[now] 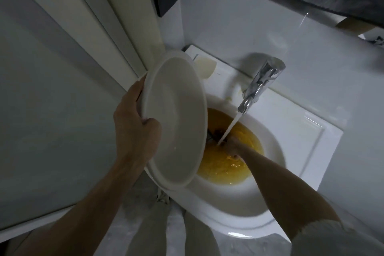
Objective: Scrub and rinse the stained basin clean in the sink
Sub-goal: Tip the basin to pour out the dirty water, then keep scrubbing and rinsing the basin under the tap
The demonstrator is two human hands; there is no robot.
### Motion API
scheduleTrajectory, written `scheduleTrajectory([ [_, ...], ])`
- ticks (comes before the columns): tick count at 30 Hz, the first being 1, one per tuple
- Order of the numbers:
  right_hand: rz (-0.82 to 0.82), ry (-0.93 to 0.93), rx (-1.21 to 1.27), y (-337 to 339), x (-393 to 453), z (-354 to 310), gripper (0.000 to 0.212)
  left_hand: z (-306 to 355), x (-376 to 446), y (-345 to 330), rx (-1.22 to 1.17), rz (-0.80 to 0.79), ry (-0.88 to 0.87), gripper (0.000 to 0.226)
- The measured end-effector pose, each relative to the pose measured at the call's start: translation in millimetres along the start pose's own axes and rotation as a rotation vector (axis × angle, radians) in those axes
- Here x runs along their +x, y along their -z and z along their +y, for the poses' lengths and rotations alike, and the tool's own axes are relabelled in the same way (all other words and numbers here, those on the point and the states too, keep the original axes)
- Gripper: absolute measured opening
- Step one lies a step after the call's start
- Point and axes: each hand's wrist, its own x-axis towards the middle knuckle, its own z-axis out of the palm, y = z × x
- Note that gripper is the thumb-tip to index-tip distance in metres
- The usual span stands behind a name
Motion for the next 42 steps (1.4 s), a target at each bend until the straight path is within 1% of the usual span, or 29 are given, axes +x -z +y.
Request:
scheduleTrajectory([
  [2,0.031,0.01,0.019,-2.0,3.8,-4.0,0.045,-1.5,0.2,-0.4,-0.003,0.003,0.006,0.089],
  [5,0.068,0.097,-0.006,-2.2,7.1,-6.0,0.034,-1.8,0.2,-0.6,-0.014,-0.001,0.004,0.088],
  [7,0.093,0.143,-0.034,1.8,-4.0,-10.1,0.03,-0.5,-0.4,-0.2,-0.024,-0.001,0.01,0.088],
  [10,0.144,0.165,-0.123,14.2,-31.4,-12.6,0.024,2.3,-2.2,2.1,-0.059,-0.008,0.019,0.088],
  [14,0.291,0.201,-0.288,19.0,-76.5,-6.2,0.018,3.9,-5.4,5.6,-0.094,-0.029,-0.001,0.089],
  [19,0.345,0.209,-0.443,9.9,-138.8,8.8,0.017,9.0,-7.7,11.6,-0.14,-0.033,-0.017,0.09],
  [21,0.395,0.253,-0.493,6.9,-159.9,8.2,0.017,8.2,-7.9,13.4,-0.135,-0.024,-0.015,0.091],
  [25,0.479,0.356,-0.534,11.4,-184.1,-8.8,0.023,4.6,-11.7,14.4,-0.068,0.003,-0.05,0.093],
  [28,0.495,0.421,-0.513,15.8,-188.4,-35.4,0.025,7.0,-14.9,15.3,0.005,0.034,-0.147,0.088],
  [30,0.47,0.438,-0.503,16.9,-187.0,-51.4,0.024,10.5,-14.9,18.6,0.034,0.064,-0.148,0.085],
  [31,0.481,0.459,-0.481,18.8,-185.6,-60.5,0.023,11.0,-12.9,22.0,0.032,0.083,-0.13,0.084],
  [34,0.536,0.548,-0.311,27.3,-177.1,-86.7,0.021,8.2,-4.1,31.8,-0.038,0.119,-0.037,0.086],
  [37,0.634,0.608,-0.244,38.5,-151.1,-124.5,0.024,9.1,6.3,41.7,-0.121,0.103,0.03,0.085],
  [40,0.717,0.575,-0.2,50.8,-111.8,-160.8,0.029,11.7,13.4,48.8,-0.208,0.08,0.096,0.085],
  [42,0.745,0.542,-0.211,56.6,-87.6,-180.2,0.031,13.1,16.4,51.1,-0.238,0.069,0.126,0.081],
])
